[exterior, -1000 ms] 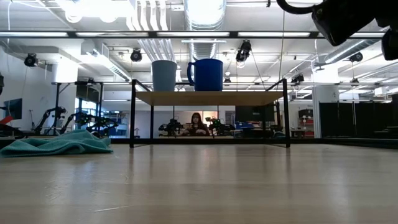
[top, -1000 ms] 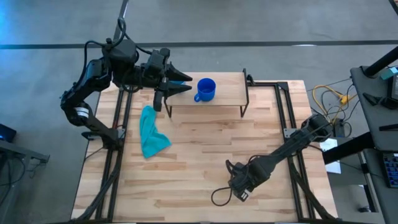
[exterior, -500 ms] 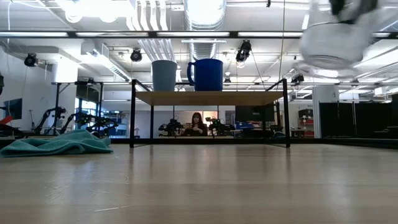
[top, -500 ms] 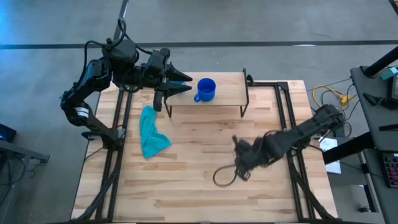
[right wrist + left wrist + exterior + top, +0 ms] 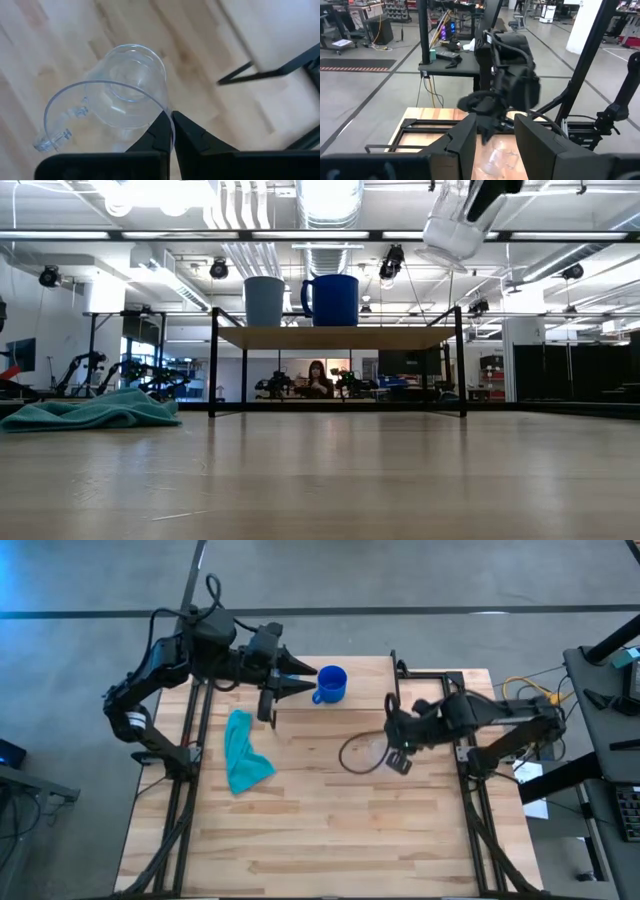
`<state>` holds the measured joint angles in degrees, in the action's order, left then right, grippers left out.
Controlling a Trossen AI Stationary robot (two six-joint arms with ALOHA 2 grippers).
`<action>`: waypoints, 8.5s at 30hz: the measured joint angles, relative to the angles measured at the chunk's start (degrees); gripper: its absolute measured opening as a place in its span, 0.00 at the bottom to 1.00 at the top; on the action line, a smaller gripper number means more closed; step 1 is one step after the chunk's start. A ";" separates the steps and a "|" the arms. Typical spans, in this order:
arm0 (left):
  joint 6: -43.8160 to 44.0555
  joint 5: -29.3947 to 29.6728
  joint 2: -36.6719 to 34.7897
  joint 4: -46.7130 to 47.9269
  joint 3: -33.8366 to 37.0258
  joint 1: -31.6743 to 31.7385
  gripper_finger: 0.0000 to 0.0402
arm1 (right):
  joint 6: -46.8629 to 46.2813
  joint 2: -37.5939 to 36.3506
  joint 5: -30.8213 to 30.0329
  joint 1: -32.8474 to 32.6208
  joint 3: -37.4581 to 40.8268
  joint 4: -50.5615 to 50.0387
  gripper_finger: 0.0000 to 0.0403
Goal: Stack small to large cups/mugs on shelf
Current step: Put the transparent mug on the shelf, then adjust the blue mug on the shelf
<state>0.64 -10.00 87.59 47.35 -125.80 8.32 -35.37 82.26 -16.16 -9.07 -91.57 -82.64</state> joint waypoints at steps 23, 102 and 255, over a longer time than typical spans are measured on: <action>0.67 11.94 7.03 -13.39 -0.20 0.94 0.29 | 41.14 0.50 5.40 30.07 -13.44 -1.91 0.02; 0.39 11.65 0.86 1.32 -0.39 7.74 0.29 | 42.79 25.11 18.91 47.45 -25.62 -7.38 0.02; -0.98 8.15 -1.55 2.36 -0.42 6.47 0.29 | 42.45 26.58 22.32 33.10 -28.72 18.24 0.16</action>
<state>-0.34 -1.85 86.04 49.71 -126.21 14.79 7.07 108.84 6.16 24.02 -120.29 -64.40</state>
